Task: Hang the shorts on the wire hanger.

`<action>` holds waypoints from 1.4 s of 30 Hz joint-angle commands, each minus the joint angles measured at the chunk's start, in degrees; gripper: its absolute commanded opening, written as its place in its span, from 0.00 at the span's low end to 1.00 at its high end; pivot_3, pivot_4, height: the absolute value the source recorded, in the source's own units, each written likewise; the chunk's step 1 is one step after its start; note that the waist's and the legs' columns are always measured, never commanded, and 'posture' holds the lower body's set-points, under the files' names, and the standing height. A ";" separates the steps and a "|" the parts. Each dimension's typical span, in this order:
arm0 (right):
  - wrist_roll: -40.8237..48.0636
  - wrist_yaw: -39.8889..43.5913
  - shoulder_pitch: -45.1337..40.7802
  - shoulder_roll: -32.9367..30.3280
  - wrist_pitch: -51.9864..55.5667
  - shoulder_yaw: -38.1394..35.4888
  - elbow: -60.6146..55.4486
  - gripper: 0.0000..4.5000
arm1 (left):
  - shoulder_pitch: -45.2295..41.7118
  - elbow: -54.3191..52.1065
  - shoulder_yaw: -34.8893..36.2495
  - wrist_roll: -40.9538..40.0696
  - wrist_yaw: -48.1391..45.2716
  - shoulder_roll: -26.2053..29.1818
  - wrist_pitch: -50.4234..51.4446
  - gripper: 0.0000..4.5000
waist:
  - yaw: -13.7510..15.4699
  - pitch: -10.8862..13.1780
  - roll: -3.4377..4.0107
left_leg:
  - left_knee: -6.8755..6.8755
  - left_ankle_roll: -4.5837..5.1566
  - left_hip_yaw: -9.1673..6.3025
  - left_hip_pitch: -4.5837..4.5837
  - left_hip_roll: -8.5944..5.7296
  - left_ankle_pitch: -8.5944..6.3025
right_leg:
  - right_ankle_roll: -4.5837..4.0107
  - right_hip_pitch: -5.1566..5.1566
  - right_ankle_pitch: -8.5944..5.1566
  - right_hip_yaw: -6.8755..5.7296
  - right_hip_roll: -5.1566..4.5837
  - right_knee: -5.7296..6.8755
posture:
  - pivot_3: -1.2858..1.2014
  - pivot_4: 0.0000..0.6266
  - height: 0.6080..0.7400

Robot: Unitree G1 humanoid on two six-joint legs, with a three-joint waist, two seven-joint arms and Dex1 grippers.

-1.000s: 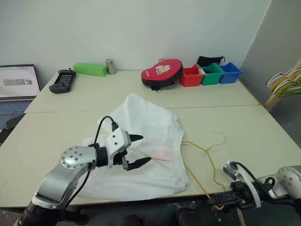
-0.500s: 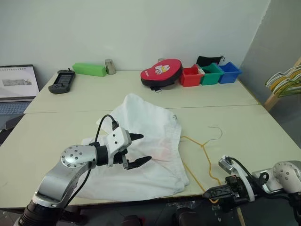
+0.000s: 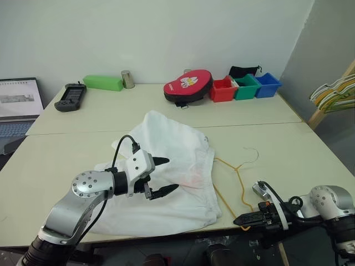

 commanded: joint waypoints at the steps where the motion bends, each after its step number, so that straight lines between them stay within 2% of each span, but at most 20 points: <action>1: 0.55 2.11 -3.94 -0.66 -1.73 -1.76 -1.25 0.00 | -0.37 -2.02 0.50 0.21 0.17 -0.02 -1.30 0.99 | -0.06 0.00 0.00 | 0.00 0.00 0.00 0.00 0.00 0.00 | 0.00 0.00 0.00 0.00 0.00 0.00 | 0.52 0.03 1.00; 8: -1.15 7.62 -6.00 -4.16 -5.77 2.35 -2.91 0.00 | -0.56 -1.77 0.23 0.38 0.17 -0.18 -1.44 0.99 | -0.63 -0.01 0.01 | 0.11 0.02 0.14 0.03 0.00 0.02 | 0.08 0.00 0.06 0.13 0.00 0.01 | 0.51 0.03 1.00; 13: -1.45 11.14 -7.53 -5.81 -6.22 4.81 -3.31 0.00 | -0.95 -1.35 0.05 0.54 0.12 -0.37 -1.69 0.99 | 0.09 -0.05 -0.01 | -0.04 0.03 -0.04 -0.05 0.01 0.02 | 0.06 -0.04 0.05 -0.04 0.03 -0.08 | 0.51 0.03 1.00; 25: -11.98 9.56 -11.95 -2.86 -14.97 10.06 4.20 0.00 | -1.69 -0.47 -0.41 1.47 0.23 -1.13 -2.18 0.99 | 0.29 -0.05 0.01 | -0.02 0.05 -0.07 -0.09 0.03 0.00 | 0.02 -0.04 0.01 -0.06 0.06 -0.09 | 0.51 0.04 1.00; 29: -11.23 13.15 -14.52 -3.59 -14.38 9.76 4.60 0.00 | -1.89 -0.15 -0.42 1.74 0.20 -1.21 -2.34 0.99 | 0.18 -0.06 0.03 | -0.02 0.05 -0.06 -0.07 0.04 0.00 | 0.02 -0.04 0.01 -0.05 0.07 -0.05 | 0.51 0.03 1.00; 35: -13.69 12.84 -17.58 -4.01 -18.10 7.51 4.85 0.00 | -2.82 1.01 0.64 2.02 -0.47 -0.45 -2.69 0.99 | 0.29 -0.06 0.03 | -0.04 0.05 -0.10 -0.09 0.04 0.00 | 0.02 -0.05 0.01 -0.09 0.07 -0.06 | 0.51 0.03 1.00; 42: -14.54 11.31 -19.67 -4.82 -19.50 4.92 2.21 0.00 | -8.86 7.99 2.54 2.76 -1.10 0.61 -4.47 0.99 | 0.23 -0.07 0.06 | -0.01 0.05 -0.09 -0.07 0.03 0.00 | 0.02 -0.05 0.01 -0.10 0.07 -0.01 | 0.51 0.03 1.00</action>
